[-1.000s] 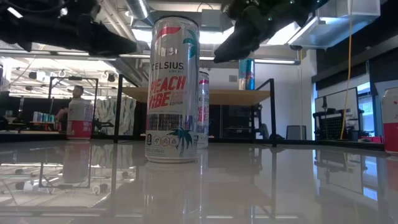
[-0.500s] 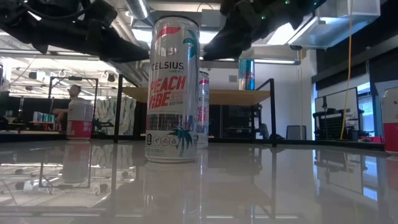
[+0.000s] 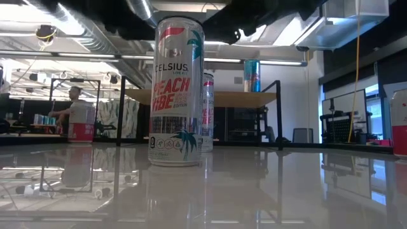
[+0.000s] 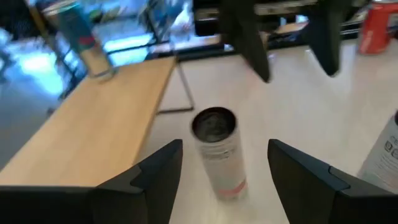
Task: Place canned beverage on shelf
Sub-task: Put the blue soda can on the shelf aligned with the other blue soda can
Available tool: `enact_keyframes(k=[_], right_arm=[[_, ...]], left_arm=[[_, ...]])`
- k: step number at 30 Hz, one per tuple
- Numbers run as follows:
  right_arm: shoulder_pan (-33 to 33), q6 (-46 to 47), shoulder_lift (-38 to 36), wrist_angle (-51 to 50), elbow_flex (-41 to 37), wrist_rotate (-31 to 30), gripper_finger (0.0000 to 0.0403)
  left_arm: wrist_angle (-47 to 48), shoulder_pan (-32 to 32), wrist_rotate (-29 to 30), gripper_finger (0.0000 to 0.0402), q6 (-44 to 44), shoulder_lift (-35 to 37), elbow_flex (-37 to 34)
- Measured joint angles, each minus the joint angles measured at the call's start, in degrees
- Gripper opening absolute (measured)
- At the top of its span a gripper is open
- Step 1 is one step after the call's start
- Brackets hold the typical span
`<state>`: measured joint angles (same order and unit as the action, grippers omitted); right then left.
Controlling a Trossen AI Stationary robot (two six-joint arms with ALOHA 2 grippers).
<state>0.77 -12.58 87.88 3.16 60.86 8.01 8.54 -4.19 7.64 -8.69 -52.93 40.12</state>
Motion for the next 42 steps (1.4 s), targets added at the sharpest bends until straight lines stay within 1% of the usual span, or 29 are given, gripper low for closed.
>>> enact_keyframes(k=[2,5,9,13,18,21,27,30,32,36,39,40,42], right_arm=[[0.61,-0.04,0.02,-0.29,0.0,0.0,0.0277],[1.9,-0.07,0.02,-0.31,0.0,-0.04,0.0277],[4.66,0.3,0.0,-0.41,0.0,0.52,0.0277],[7.61,0.34,0.02,-0.18,0.0,0.46,0.0277],[10.21,1.99,0.02,0.0,0.0,0.11,0.0277],[11.32,4.44,0.17,-0.07,0.0,-0.2,0.0277],[14.05,7.56,0.9,-0.12,0.0,-5.76,0.0277],[15.28,8.42,1.23,0.5,0.0,-7.93,0.0277],[15.96,9.59,1.39,0.2,0.02,-9.0,0.0277],[16.65,11.2,1.76,0.31,0.02,-9.09,0.0277],[17.0,13.44,2.13,0.24,0.02,-9.21,0.0277],[16.99,13.87,2.26,0.29,0.02,-9.54,0.0277],[17.31,14.62,2.4,-0.2,0.02,-9.94,0.0277]], left_arm=[[8.22,1.1,1.65,0.0234,2.21,-0.17,4.94],[20.43,2.26,2.17,0.0237,5.62,-0.26,10.81],[29.05,3.4,1.61,0.0234,12.01,0.09,15.39],[29.24,3.52,1.46,0.0231,14.58,0.28,17.77],[28.3,3.39,1.55,0.0235,12.87,-0.32,19.66],[29.01,3.34,1.54,0.0257,13.18,-0.39,19.67],[31.43,3.34,-0.35,0.0323,17.86,-1.69,19.67],[33.29,3.34,-2.66,0.0348,17.04,-1.84,19.67],[33.59,3.39,-3.65,0.0356,17.4,-1.85,19.67],[33.48,3.94,-7.22,0.0358,18.1,-1.85,19.67],[34.35,5.31,-12.73,0.0355,19.37,-1.81,19.67],[35.4,5.92,-13.67,0.0355,20.69,-1.82,19.67],[38.41,7.29,-13.06,0.0354,24.69,-1.84,19.67]])
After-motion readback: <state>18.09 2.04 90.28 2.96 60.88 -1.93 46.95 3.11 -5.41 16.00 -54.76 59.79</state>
